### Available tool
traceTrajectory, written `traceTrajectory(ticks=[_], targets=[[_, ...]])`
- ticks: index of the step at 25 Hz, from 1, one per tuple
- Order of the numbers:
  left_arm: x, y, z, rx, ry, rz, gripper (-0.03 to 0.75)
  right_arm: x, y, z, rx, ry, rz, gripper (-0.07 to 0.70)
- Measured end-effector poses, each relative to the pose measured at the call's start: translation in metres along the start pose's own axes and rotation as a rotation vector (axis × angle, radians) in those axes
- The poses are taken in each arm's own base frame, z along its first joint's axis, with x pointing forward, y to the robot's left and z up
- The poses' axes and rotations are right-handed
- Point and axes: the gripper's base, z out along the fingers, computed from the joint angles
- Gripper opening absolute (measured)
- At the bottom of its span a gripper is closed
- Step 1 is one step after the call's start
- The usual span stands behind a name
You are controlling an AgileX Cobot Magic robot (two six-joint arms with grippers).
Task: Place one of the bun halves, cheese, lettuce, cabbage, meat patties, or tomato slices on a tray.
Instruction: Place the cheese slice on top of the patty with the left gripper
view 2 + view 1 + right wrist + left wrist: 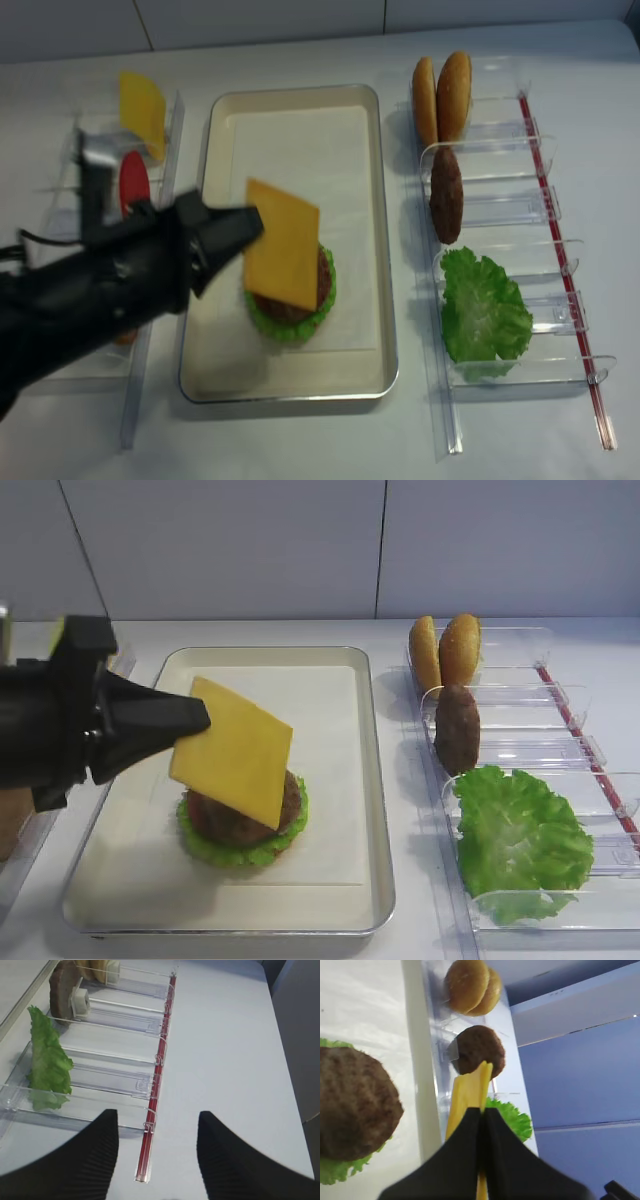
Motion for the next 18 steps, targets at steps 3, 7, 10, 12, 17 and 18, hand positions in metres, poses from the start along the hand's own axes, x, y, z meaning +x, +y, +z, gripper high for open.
traceTrajectory(ticks=[3, 7, 10, 12, 17, 18], targets=[[-0.001, 0.018, 0.015, -0.069, 0.043, -0.033, 0.013, 0.0, 0.0, 0.0, 0.0, 0.0, 0.0, 0.407], [-0.001, 0.037, 0.028, -0.134, 0.086, -0.059, 0.013, 0.0, 0.0, 0.0, 0.0, 0.0, -0.002, 0.407], [0.0, 0.044, 0.032, -0.15, 0.107, -0.053, 0.013, 0.0, 0.0, 0.0, 0.0, 0.0, -0.002, 0.407], [0.0, 0.045, 0.033, -0.153, 0.111, -0.047, 0.013, 0.0, 0.0, 0.0, 0.0, 0.0, -0.002, 0.407], [-0.006, 0.043, 0.035, -0.162, 0.091, 0.001, 0.013, 0.0, 0.0, 0.0, 0.0, 0.0, -0.002, 0.407], [-0.007, 0.043, 0.035, -0.171, 0.083, 0.004, 0.013, 0.0, 0.0, 0.0, 0.0, 0.0, -0.002, 0.407]])
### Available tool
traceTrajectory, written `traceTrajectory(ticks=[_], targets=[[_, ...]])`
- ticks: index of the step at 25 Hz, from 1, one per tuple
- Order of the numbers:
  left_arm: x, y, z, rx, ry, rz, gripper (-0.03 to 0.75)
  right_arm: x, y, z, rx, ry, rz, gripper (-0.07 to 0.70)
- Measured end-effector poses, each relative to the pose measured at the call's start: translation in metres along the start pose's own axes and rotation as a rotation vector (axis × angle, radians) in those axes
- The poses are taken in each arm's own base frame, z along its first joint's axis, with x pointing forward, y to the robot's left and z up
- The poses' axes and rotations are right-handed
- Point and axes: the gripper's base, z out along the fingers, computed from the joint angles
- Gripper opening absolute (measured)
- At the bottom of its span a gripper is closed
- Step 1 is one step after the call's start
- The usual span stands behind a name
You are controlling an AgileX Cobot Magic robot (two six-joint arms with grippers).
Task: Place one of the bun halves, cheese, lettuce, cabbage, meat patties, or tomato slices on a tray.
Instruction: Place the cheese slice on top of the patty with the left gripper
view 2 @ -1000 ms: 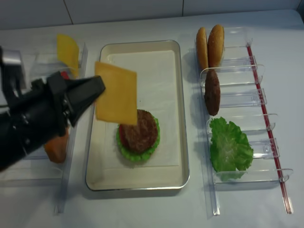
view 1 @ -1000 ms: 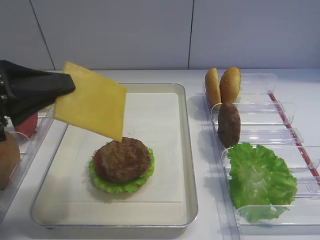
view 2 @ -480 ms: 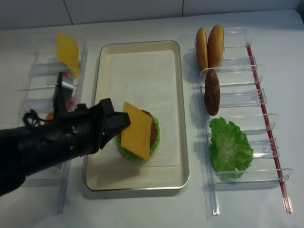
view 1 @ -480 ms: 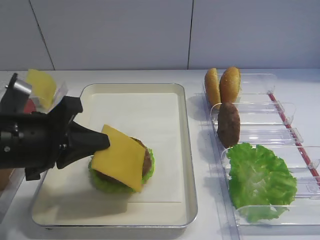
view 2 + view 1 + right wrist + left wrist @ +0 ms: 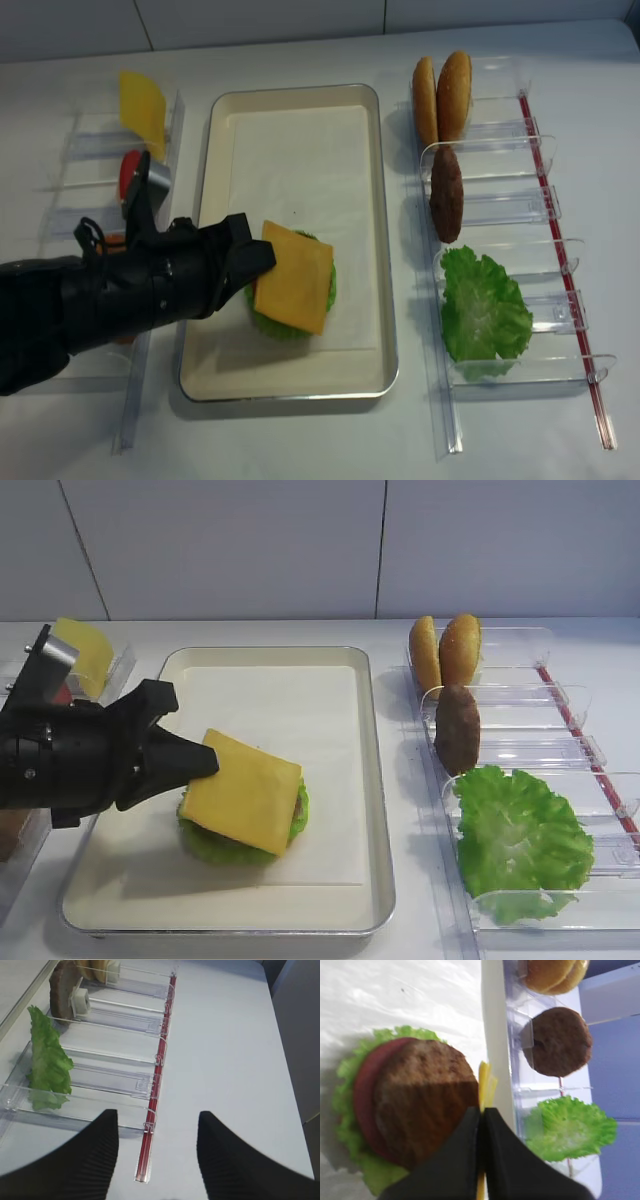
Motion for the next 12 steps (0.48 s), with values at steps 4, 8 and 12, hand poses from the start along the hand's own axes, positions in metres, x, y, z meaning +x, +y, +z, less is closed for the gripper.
traceTrajectory(ticks=[4, 8, 12], targets=[[-0.0029, 0.0036, 0.0003, -0.044, -0.027, 0.018, 0.013, 0.0, 0.0, 0.0, 0.0, 0.0, 0.0, 0.407], [-0.005, 0.0069, 0.0, -0.081, -0.049, 0.038, 0.013, 0.0, 0.0, 0.0, 0.0, 0.0, 0.0, 0.407], [-0.0058, 0.0081, -0.0001, -0.095, -0.057, 0.049, 0.013, 0.0, 0.0, 0.0, 0.0, 0.0, 0.0, 0.407]])
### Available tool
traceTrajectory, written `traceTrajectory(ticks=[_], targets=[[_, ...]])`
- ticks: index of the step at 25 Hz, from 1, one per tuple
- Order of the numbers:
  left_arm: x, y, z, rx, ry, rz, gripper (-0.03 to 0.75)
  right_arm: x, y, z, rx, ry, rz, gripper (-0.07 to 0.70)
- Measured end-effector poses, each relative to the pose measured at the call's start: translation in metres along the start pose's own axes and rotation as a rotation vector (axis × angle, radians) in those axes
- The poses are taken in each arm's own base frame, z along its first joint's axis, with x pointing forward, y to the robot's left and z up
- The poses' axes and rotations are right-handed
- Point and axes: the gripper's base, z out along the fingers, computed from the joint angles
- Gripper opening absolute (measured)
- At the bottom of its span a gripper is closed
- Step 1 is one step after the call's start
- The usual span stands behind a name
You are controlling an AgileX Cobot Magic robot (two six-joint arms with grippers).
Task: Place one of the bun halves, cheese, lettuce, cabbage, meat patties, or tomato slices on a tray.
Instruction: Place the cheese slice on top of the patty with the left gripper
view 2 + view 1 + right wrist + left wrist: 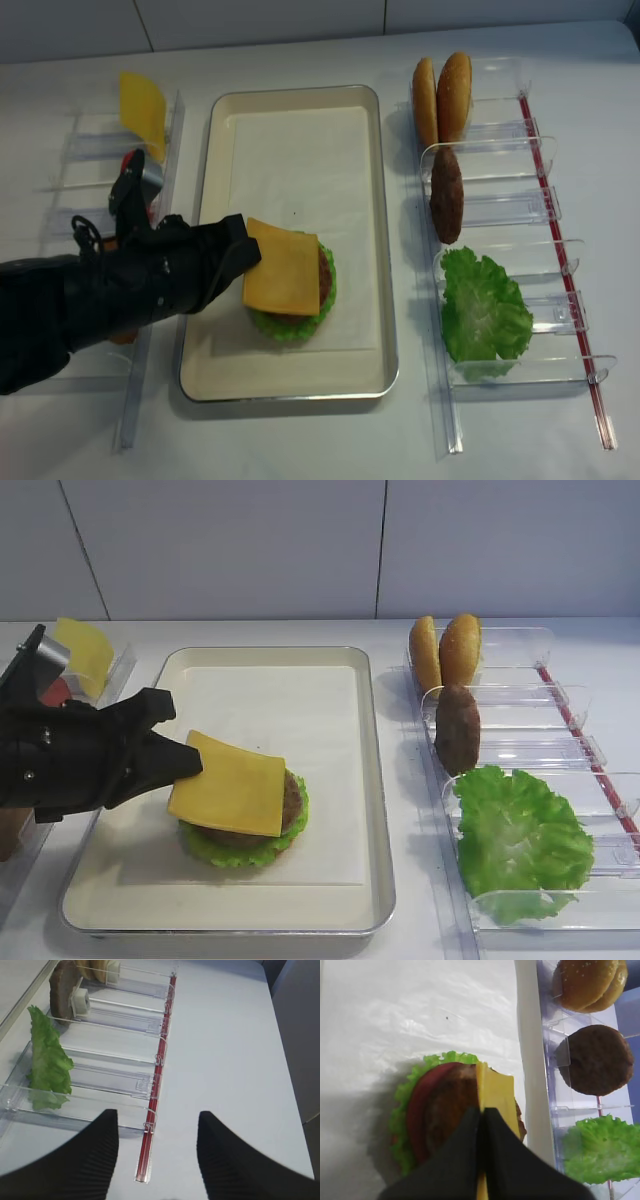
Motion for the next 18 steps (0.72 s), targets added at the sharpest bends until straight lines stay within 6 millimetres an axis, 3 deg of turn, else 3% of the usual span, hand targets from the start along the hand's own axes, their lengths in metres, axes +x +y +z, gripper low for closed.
traceTrajectory(ticks=[11, 18], targets=[[0.001, -0.001, 0.001, 0.016, 0.014, 0.029, 0.013, 0.0, 0.0, 0.0, 0.0, 0.0, 0.0, 0.407], [0.008, 0.012, 0.022, 0.021, 0.124, -0.022, 0.013, 0.0, 0.0, 0.0, 0.0, 0.0, 0.0, 0.407]])
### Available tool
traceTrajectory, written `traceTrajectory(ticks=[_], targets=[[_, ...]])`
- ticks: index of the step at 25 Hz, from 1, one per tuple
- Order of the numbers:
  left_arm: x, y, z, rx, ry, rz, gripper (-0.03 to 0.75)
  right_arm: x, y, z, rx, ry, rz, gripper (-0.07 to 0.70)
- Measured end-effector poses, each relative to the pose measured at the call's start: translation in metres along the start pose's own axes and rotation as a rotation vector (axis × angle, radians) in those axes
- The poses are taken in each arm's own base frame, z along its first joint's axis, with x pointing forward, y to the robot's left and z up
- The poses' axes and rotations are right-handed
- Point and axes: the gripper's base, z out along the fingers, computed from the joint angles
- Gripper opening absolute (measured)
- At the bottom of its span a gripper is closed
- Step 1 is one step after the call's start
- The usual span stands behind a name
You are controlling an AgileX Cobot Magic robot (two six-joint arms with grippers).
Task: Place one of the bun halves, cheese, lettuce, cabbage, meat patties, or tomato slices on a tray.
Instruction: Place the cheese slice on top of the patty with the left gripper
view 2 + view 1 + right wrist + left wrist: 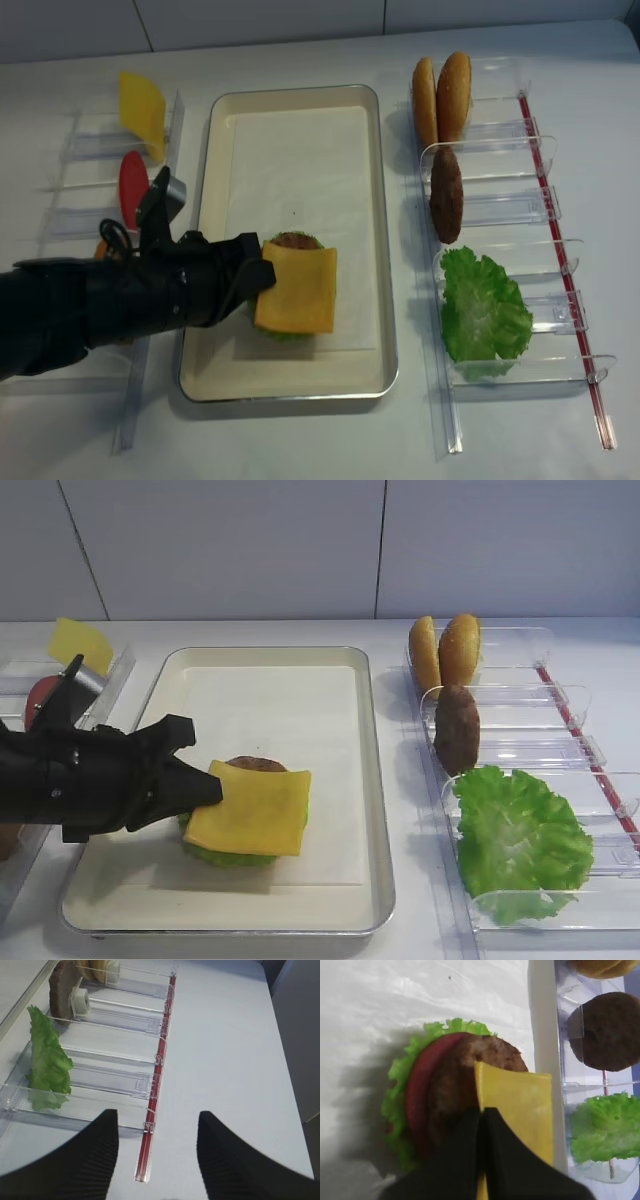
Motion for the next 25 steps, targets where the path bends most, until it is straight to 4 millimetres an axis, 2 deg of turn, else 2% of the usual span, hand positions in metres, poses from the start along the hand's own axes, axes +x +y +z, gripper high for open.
traceTrajectory(ticks=[12, 21, 23, 25], targets=[[-0.015, 0.004, -0.006, 0.027, -0.04, 0.03, 0.013, 0.0, 0.0, 0.0, 0.0, 0.0, 0.0, 0.407], [-0.015, 0.004, -0.008, 0.044, -0.039, 0.07, 0.016, 0.0, 0.0, 0.0, 0.0, 0.0, 0.0, 0.407], [-0.015, 0.003, -0.008, 0.054, -0.035, 0.097, 0.033, 0.0, 0.0, 0.0, 0.0, 0.0, 0.0, 0.407], [-0.014, 0.002, -0.008, 0.064, -0.032, 0.12, 0.101, 0.0, 0.0, 0.0, 0.0, 0.0, 0.0, 0.407]])
